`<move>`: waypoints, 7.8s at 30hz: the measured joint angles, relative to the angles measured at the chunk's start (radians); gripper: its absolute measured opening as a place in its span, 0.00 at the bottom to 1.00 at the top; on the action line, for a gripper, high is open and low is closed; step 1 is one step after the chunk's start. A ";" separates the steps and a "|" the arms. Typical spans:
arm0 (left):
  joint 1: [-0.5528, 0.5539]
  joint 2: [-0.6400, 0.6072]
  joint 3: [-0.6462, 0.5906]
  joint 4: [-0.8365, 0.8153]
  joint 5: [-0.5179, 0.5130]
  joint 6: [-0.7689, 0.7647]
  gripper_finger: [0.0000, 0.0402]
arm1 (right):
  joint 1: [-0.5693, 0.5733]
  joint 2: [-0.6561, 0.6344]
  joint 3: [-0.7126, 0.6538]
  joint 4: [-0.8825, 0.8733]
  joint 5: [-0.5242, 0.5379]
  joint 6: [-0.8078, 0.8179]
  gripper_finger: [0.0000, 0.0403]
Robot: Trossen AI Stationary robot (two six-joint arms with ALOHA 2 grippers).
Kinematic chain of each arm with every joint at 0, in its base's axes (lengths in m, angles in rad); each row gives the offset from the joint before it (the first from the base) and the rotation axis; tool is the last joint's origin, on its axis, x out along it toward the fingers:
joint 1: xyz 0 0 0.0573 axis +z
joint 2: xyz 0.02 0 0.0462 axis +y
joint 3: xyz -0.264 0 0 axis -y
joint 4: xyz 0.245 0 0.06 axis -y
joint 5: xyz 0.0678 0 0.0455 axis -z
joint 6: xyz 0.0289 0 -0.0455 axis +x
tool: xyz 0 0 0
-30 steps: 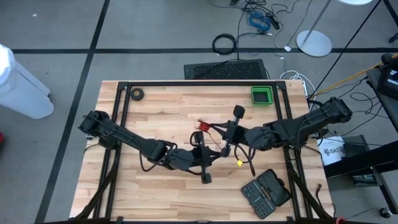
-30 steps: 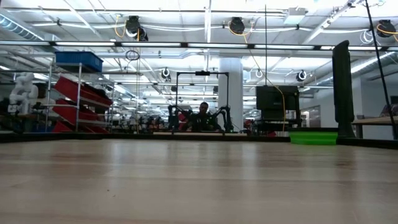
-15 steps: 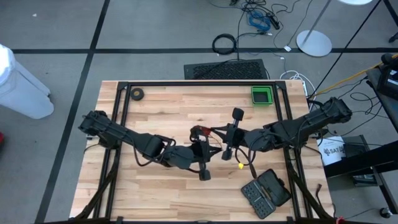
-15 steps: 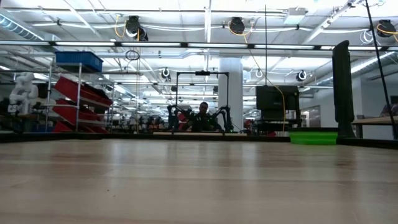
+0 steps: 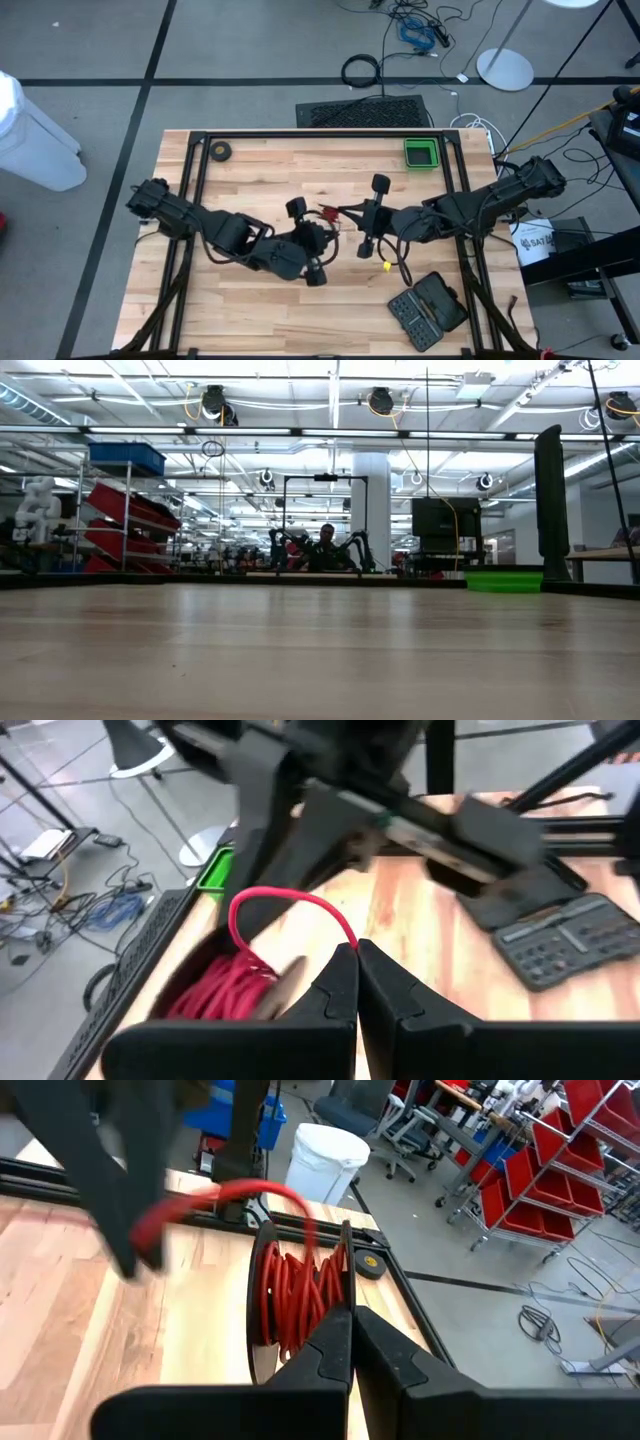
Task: Coil cords
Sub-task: Coil the red wire into the spool
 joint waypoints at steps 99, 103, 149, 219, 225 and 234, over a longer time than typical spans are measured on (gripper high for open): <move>-0.230 0.000 -0.118 -0.171 -0.324 -0.283 0.26 | 0.028 -0.069 0.000 -0.037 -0.286 0.097 0.00; -0.232 0.000 -0.127 -0.172 -0.410 -0.264 0.26 | 0.033 -0.083 0.000 -0.038 -0.286 0.097 0.00; -0.170 0.139 -0.129 0.326 -0.224 0.049 0.26 | 0.128 -0.257 0.000 -0.063 -0.282 0.026 0.00; -0.085 0.196 -0.129 0.292 -0.363 0.056 0.01 | 0.134 -0.248 0.000 -0.045 -0.195 0.101 0.00; -0.043 0.196 -0.129 0.292 -0.356 0.022 0.00 | 0.133 -0.218 0.000 -0.015 -0.093 0.106 0.00; 0.002 0.204 -0.128 0.295 -0.345 -0.086 0.00 | 0.133 -0.192 0.000 0.018 0.039 0.113 0.00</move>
